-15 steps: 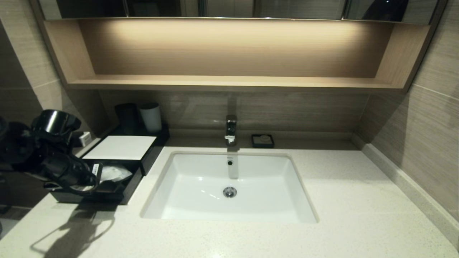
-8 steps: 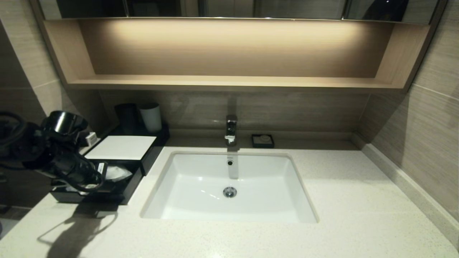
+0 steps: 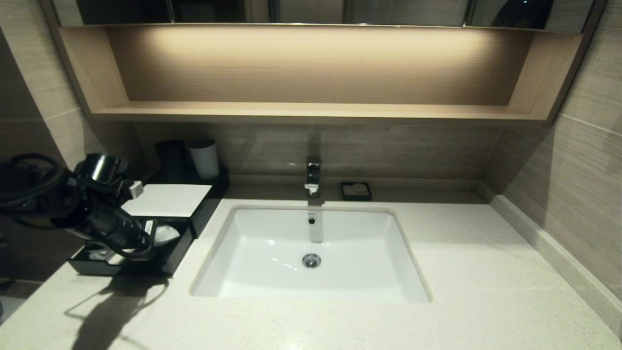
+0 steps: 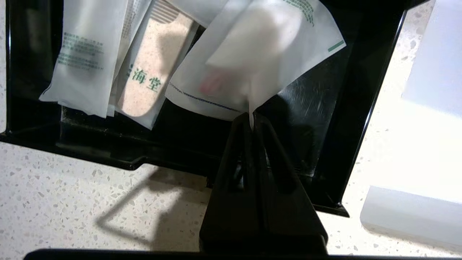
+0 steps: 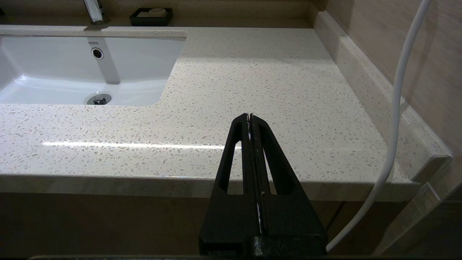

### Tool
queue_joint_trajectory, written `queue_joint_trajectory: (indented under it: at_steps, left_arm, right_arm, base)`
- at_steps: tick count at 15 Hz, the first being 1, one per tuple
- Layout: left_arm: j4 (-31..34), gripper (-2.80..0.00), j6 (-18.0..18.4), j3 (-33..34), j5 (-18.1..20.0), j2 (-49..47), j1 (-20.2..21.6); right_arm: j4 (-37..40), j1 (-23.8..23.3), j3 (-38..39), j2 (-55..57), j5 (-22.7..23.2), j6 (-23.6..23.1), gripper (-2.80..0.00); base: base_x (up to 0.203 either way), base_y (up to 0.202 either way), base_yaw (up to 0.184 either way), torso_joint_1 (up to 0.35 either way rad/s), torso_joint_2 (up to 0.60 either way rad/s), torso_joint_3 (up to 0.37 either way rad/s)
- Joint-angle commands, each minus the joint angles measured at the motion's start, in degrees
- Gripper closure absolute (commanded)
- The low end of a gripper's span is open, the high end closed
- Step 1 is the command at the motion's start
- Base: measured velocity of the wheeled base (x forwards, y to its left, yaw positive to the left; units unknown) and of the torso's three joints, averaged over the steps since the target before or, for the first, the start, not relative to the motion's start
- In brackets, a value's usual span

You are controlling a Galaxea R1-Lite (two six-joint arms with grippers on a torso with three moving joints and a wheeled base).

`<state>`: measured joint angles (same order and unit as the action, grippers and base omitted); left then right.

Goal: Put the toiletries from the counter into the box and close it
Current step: Place the bathroom toiletry into the drawer

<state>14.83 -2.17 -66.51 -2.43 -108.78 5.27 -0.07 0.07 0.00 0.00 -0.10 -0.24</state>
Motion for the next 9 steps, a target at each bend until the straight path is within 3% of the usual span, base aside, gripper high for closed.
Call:
queue_joint_trajectory:
  at_steps: [1, 9]
  left_arm:
    - [-1.1, 0.0, -0.2, 0.0, -0.1, -1.1, -0.5]
    - [-4.5, 0.0, -1.8, 0.6, -0.3, -1.5, -2.2]
  right_arm:
    - [0.0, 0.0, 0.1, 0.0, 0.0, -0.1, 0.0]
    - [0.0, 0.0, 0.1, 0.0, 0.0, -0.1, 0.0]
  base:
    - [0.0, 0.0, 0.0, 0.0, 0.0, 0.0]
    - [0.0, 0.0, 0.0, 0.0, 0.0, 0.0]
